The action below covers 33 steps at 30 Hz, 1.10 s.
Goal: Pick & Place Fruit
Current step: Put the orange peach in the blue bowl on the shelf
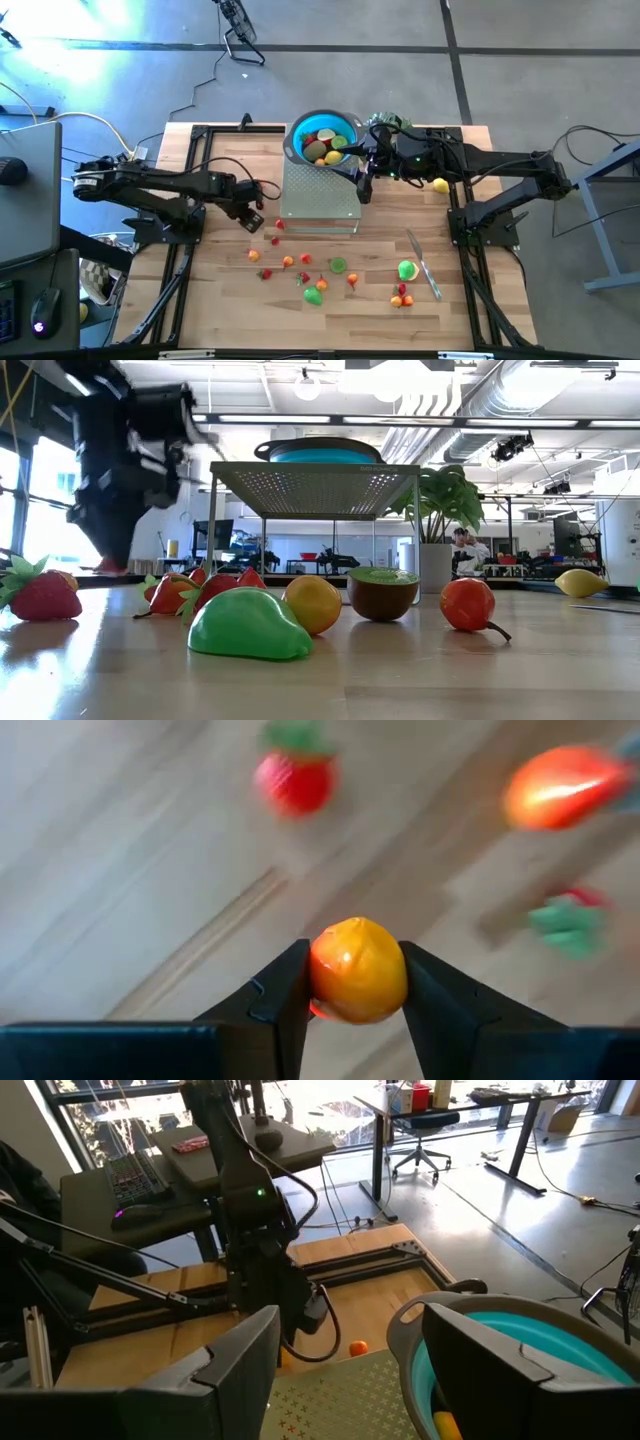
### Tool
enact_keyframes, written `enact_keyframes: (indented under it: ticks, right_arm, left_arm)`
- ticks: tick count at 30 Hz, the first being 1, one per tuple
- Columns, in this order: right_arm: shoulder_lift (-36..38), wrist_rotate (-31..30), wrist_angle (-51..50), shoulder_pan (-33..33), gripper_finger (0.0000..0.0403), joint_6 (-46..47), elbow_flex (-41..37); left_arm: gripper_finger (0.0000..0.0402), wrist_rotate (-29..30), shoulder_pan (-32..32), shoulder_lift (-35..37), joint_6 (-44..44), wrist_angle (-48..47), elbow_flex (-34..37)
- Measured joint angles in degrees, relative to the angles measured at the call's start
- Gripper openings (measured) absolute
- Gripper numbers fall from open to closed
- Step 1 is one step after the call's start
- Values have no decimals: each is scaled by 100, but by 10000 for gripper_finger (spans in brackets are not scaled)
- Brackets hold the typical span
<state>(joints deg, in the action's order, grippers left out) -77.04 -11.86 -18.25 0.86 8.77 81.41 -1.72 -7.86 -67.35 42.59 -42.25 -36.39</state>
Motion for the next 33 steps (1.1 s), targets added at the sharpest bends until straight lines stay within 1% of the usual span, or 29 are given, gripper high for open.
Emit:
enact_keyframes:
  ticks: [8,15,18,21,24,26,30,33]
  right_arm:
    - [-1,2,-42,0,239,-1,0]
    - [-1,2,-60,0,239,-1,0]
    - [-1,2,-60,0,239,-1,0]
    - [-1,1,-52,0,239,-1,0]
    - [-1,-12,-46,0,239,-3,0]
    - [-1,-17,-41,0,239,-3,0]
    - [-1,-20,-41,0,239,-1,0]
    - [-1,-56,-41,0,239,-3,0]
  left_arm:
    - [132,-545,0,302,-578,-662,-1047]
    - [132,-680,0,562,-950,-1211,-2118]
    - [132,-673,-2,641,-1108,-1251,-2634]
    - [132,-629,-2,662,-1339,-1020,-3152]
    - [132,-299,-2,640,-1591,-882,-3601]
    - [132,-74,-4,613,-1748,-567,-3828]
    - [132,295,-9,591,-2018,-52,-3973]
    - [132,339,-9,596,-2148,348,-3981]
